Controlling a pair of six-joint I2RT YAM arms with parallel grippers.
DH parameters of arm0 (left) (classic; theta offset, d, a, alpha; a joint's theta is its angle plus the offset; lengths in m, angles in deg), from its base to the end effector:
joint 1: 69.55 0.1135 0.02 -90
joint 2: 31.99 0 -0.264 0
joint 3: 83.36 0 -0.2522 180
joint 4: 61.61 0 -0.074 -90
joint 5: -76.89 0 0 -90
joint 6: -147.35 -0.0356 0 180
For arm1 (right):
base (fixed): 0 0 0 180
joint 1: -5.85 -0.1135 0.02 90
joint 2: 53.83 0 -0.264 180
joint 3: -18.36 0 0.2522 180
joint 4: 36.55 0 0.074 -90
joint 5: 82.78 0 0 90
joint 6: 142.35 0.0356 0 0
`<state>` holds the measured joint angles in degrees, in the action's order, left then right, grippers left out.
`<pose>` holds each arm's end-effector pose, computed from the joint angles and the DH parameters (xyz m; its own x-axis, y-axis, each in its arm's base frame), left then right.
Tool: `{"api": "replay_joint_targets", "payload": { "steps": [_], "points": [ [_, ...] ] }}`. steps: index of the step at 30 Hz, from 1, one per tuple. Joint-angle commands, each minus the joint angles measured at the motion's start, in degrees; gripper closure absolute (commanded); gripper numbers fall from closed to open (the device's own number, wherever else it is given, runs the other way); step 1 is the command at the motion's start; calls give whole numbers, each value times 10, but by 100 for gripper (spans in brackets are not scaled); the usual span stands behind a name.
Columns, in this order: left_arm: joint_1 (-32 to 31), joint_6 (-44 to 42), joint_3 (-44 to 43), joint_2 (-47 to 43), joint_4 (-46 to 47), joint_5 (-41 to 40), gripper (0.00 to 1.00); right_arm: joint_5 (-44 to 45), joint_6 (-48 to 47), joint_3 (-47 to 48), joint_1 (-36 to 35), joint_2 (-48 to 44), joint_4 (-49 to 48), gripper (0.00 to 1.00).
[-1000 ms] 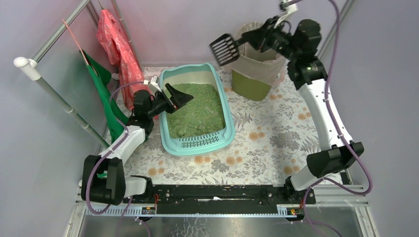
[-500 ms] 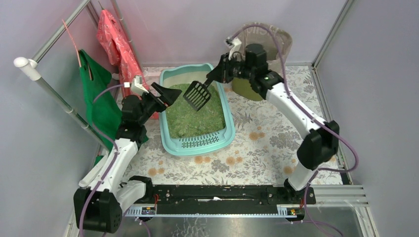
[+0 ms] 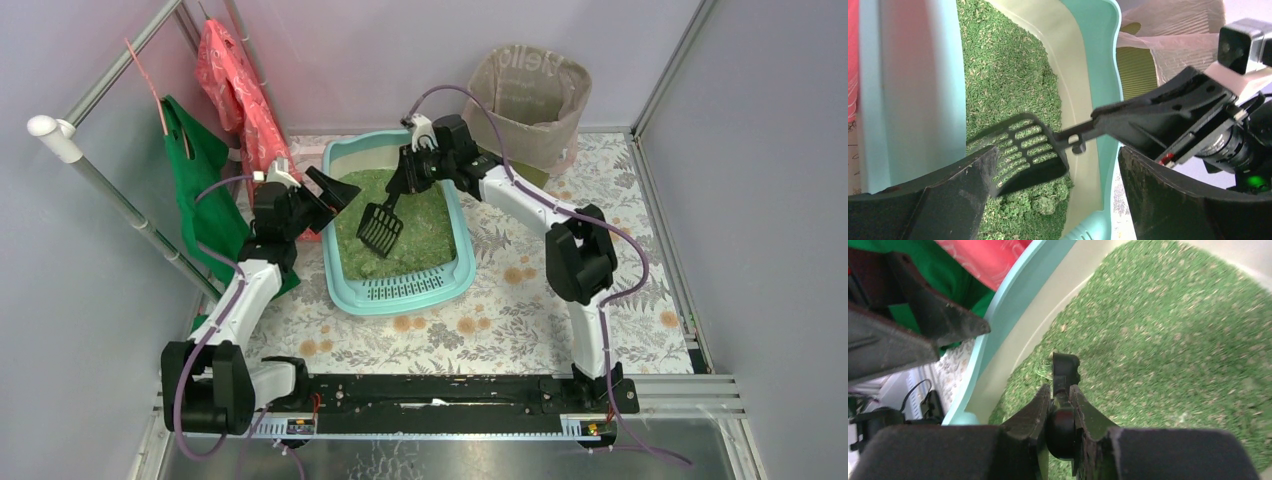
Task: Clean the litter box
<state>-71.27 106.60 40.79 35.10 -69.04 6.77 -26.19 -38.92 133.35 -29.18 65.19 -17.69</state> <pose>0.2659 -0.0201 0.2731 -0.4742 -0.6985 -0.5359 -0.0138 0.6146 -0.7888 0.3942 0.3003 0.2863 -0.5176 -0.1260 -0.8463 -0.7961 0.4335 0.4223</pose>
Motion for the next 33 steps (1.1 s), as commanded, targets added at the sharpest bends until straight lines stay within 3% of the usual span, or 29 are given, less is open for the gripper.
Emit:
{"api": "replay_joint_targets", "payload": {
  "steps": [1, 11, 24, 33],
  "points": [
    [7, 0, 1, -1, 23, 20, 1, 35, -46, 103, 8, 19, 26, 100],
    [14, 6, 10, 6, 33, 40, 1, 40, -52, 180, 9, 101, 65, 100],
    [15, 14, 16, 13, 49, 62, 1, -45, 6, 123, -19, 127, 27, 100],
    [15, 17, 19, 14, 54, 64, 1, -125, 97, 62, -31, 132, -70, 100]
  ]
}}
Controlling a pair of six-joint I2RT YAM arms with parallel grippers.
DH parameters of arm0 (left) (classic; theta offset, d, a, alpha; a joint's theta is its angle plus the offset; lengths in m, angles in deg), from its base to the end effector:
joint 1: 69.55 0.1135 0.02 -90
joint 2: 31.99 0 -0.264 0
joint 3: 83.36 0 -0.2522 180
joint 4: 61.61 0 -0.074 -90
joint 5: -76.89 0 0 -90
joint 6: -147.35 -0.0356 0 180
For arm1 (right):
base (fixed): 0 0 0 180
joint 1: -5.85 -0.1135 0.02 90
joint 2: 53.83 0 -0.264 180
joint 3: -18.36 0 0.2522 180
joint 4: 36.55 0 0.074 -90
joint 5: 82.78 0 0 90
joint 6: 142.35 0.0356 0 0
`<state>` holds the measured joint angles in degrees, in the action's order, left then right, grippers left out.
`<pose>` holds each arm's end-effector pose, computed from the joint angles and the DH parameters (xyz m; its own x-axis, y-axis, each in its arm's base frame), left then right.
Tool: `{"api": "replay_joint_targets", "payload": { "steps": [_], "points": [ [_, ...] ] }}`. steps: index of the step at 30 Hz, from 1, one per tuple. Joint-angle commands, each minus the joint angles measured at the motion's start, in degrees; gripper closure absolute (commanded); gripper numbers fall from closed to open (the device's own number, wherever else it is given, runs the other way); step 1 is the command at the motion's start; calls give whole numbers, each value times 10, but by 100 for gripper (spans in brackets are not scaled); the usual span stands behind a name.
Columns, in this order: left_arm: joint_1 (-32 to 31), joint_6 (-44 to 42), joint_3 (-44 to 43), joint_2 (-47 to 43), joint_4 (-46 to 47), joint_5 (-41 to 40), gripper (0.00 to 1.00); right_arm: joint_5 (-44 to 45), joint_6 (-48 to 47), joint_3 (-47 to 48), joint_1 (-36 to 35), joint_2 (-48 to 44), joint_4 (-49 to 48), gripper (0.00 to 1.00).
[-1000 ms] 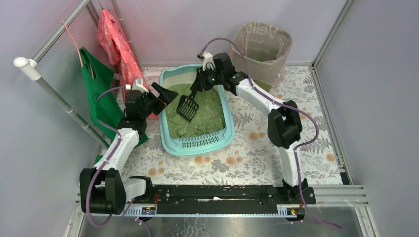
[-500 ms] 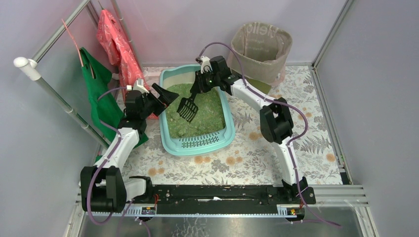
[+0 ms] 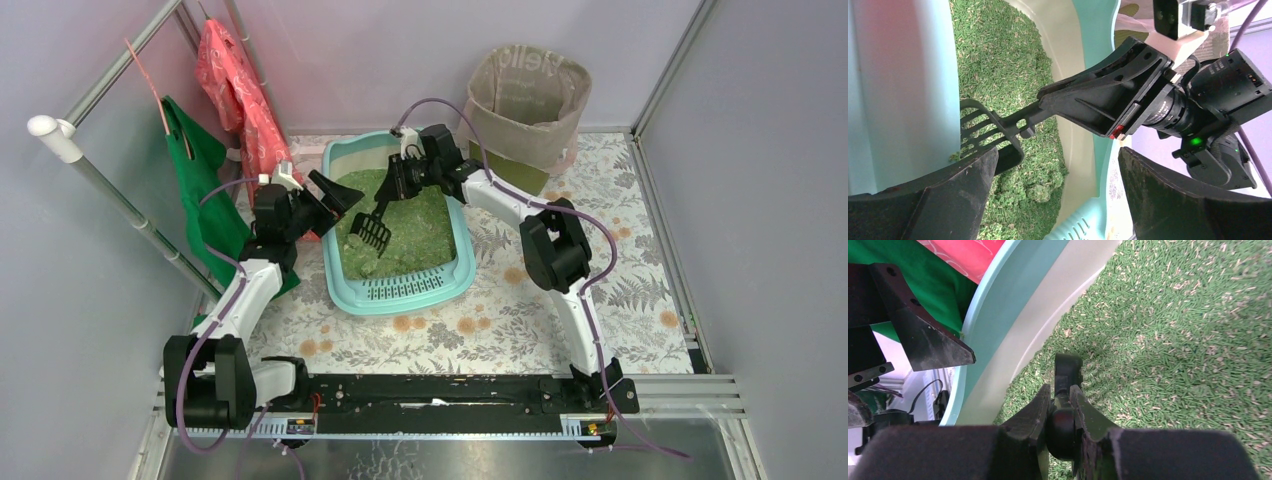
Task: Clean the litter box
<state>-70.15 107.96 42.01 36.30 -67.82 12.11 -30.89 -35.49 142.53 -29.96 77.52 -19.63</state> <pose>0.2671 -0.0180 0.2631 -0.5327 -0.6936 -0.4849 -0.0024 0.5742 -0.8187 0.4232 0.3325 0.2385 -0.5829 -0.1392 -0.8005 -0.7818 0.3645 0.5059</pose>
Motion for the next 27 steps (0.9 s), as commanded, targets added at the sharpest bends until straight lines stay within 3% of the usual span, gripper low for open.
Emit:
{"api": "replay_joint_targets", "payload": {
  "steps": [1, 8, 16, 27],
  "points": [
    [4, 4, 7, 3, 43, 13, 1, -88, 73, -39, -23, 9, -63, 100],
    [4, 7, 11, 5, 49, 12, 1, -142, 131, -80, -23, -12, -97, 100],
    [4, 10, 13, 8, 55, 18, 1, -187, 201, -37, -11, -3, -87, 100],
    [4, 10, 14, 11, 58, 19, 1, -166, 233, 3, 64, -2, -66, 100]
  ]
}}
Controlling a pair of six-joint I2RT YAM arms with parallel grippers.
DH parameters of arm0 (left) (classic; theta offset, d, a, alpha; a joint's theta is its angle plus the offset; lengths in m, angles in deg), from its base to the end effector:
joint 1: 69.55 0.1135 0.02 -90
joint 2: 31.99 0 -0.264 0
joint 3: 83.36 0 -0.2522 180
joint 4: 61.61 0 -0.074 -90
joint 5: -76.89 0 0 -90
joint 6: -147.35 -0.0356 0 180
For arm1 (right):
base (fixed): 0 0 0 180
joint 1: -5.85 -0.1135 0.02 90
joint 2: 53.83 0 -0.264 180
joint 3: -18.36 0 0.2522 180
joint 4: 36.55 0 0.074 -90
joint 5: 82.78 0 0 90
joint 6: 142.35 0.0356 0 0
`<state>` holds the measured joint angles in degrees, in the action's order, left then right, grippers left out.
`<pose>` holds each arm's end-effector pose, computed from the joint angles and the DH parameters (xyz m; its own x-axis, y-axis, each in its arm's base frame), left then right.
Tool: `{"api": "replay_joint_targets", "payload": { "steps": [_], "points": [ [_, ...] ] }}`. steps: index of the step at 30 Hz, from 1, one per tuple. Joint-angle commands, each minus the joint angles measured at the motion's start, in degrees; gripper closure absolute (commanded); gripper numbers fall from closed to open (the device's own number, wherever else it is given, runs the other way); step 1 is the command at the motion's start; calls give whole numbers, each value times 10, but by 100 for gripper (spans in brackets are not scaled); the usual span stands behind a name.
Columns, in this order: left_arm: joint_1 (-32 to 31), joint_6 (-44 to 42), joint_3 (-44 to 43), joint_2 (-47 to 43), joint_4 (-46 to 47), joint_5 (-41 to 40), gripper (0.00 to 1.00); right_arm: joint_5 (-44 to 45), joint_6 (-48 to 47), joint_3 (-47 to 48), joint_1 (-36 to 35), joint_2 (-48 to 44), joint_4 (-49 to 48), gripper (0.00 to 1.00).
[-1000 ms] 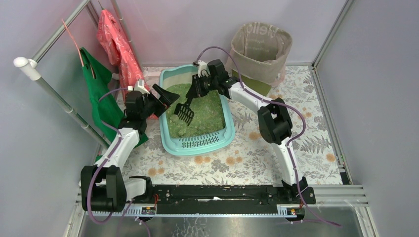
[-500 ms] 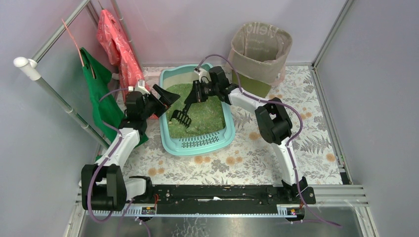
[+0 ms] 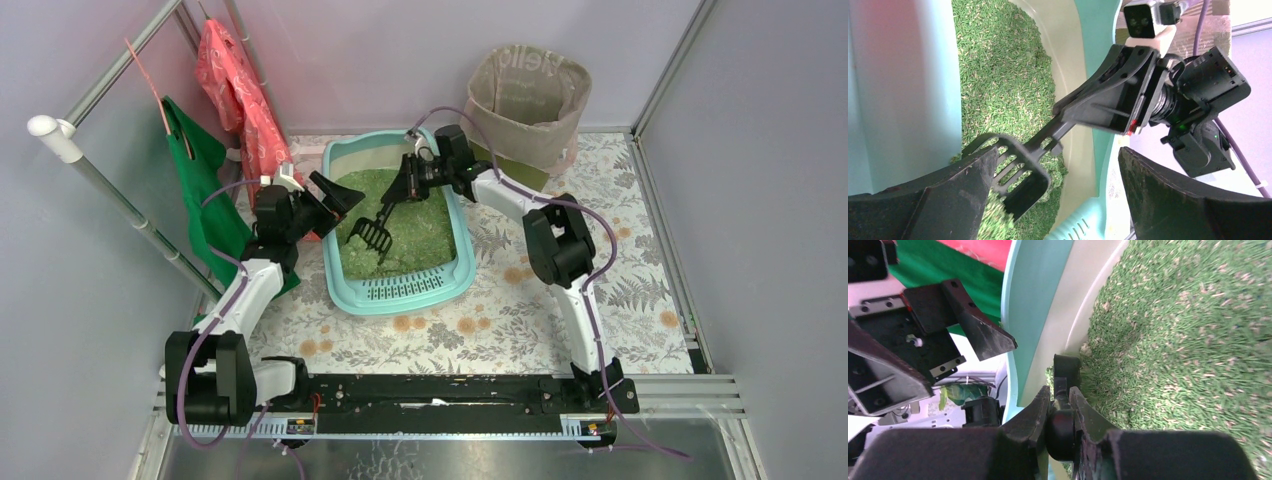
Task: Clean the litter box
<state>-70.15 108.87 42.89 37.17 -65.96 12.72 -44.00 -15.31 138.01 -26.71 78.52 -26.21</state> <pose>0.2688 -0.0183 0.2574 -0.5387 -0.6990 -0.4703 -0.0036 0.5601 -0.8284 0.4339 0.3100 0.2155 -0.8306 -0.0827 -0.5508 -0.5530 0.2401 0.7979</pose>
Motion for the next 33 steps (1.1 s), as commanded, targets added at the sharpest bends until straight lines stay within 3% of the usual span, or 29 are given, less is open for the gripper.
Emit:
{"api": "replay_joint_targets", "payload": {
  "steps": [1, 20, 27, 33],
  "points": [
    [4, 1, 5, 3, 40, 13, 1, -33, 27, 55, 36, -10, 6, 100],
    [4, 9, 8, 23, 57, 21, 1, -39, 53, 137, 70, 16, 18, 100],
    [4, 3, 3, 14, 46, 22, 1, -38, 52, 217, 102, 47, 64, 100],
    [4, 1, -1, 12, 44, 17, 1, -46, 30, 191, 82, 42, 71, 100]
  ]
}}
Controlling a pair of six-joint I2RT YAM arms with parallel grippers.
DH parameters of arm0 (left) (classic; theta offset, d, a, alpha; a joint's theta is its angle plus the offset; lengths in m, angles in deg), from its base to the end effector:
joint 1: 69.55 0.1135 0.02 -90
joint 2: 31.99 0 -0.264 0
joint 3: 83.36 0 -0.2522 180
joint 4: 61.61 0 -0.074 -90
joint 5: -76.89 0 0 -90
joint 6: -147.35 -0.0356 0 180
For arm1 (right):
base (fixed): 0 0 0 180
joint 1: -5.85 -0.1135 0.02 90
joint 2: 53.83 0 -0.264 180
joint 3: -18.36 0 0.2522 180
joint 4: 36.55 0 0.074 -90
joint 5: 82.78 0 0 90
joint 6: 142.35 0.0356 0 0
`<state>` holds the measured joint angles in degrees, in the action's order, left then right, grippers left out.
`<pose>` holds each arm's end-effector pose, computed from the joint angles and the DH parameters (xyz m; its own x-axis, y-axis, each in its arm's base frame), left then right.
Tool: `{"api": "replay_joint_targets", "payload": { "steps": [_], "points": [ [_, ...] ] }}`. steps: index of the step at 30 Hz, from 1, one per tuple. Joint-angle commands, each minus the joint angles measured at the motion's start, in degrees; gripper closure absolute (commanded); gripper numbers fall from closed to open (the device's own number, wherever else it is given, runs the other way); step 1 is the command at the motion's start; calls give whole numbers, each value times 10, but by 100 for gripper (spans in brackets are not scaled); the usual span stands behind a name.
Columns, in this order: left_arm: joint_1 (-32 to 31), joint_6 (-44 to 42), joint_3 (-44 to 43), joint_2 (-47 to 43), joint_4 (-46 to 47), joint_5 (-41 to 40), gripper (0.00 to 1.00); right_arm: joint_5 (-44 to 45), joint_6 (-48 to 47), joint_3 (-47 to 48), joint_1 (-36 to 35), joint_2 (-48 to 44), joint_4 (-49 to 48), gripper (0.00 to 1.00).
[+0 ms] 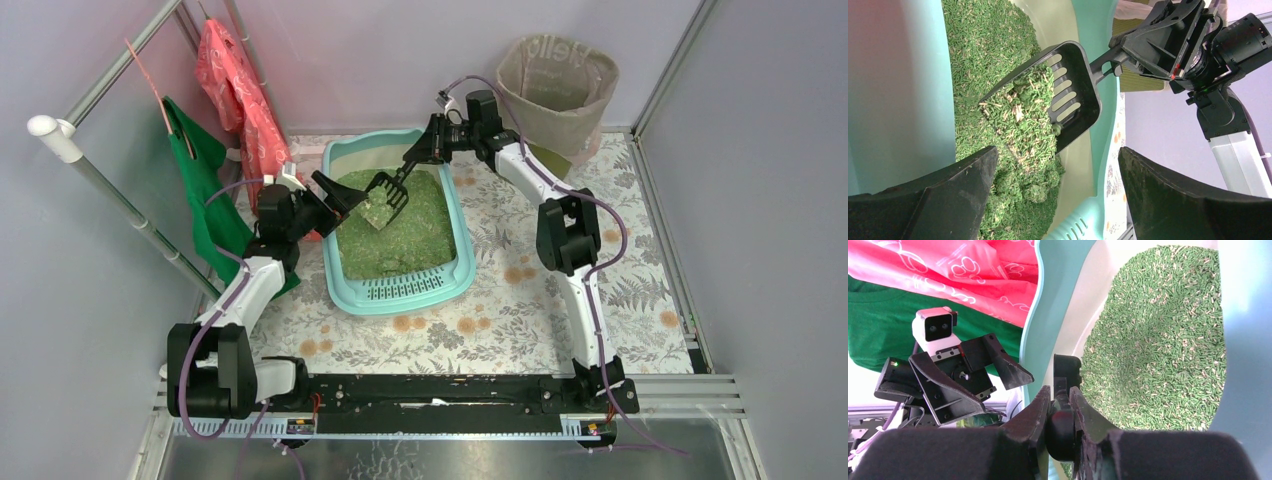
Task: Clean the litter box
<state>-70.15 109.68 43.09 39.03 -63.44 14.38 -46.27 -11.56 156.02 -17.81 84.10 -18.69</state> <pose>0.2742 -0.0193 0.2525 -0.5541 -0.6964 -0.4560 0.0103 0.5420 -0.8403 0.5002 0.2504 0.2596 -0.8288 0.0612 -0.5561 -0.5243 0.2621 0.8102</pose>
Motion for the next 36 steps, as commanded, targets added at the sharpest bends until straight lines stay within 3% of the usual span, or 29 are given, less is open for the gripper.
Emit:
{"api": "replay_joint_targets", "payload": {
  "steps": [1, 5, 9, 12, 15, 19, 22, 23, 25, 26, 29, 32, 33, 35, 36],
  "points": [
    [4, -7, -5, -7, 18, 3, 1, -16, -11, 10, 2, -16, -2, 100],
    [4, -15, -7, -16, 2, -2, 1, -20, 28, 3, 20, -17, -54, 100],
    [4, -9, -6, -10, 13, -2, 1, -29, -18, 47, -6, -1, 24, 100],
    [4, -9, -11, -10, 10, 7, 2, -26, 56, 4, 16, -11, -85, 100],
    [4, -14, -10, -15, 3, -8, 1, -64, 23, 70, -12, 25, 5, 100],
    [4, -8, -14, -8, 8, 10, 1, -49, 109, -5, 26, 8, -135, 100],
    [5, -13, -7, -13, 6, -6, 1, -81, 39, 104, 9, 50, 4, 100],
    [4, -12, -7, -10, 5, -8, 1, -65, 43, 77, 15, 37, -8, 100],
    [5, -6, -11, -1, 13, 9, 2, -32, 117, -13, 37, -1, -143, 100],
    [5, -4, -10, -1, 16, 13, 2, -40, 132, -10, 38, 3, -168, 100],
    [6, -7, -6, -2, 16, 2, 2, -108, 74, 91, 17, 50, -35, 100],
    [5, -5, -7, 3, 17, 11, 1, -59, 148, -31, 45, -5, -179, 100],
    [6, -4, -7, 2, 19, 14, 2, -70, 150, -24, 50, -3, -187, 100],
    [6, -8, -5, -2, 16, 9, 2, -76, 64, 41, 46, 15, -40, 100],
    [5, -11, -5, -3, 11, 3, 1, -63, 37, 39, 46, 7, -23, 100]
  ]
}}
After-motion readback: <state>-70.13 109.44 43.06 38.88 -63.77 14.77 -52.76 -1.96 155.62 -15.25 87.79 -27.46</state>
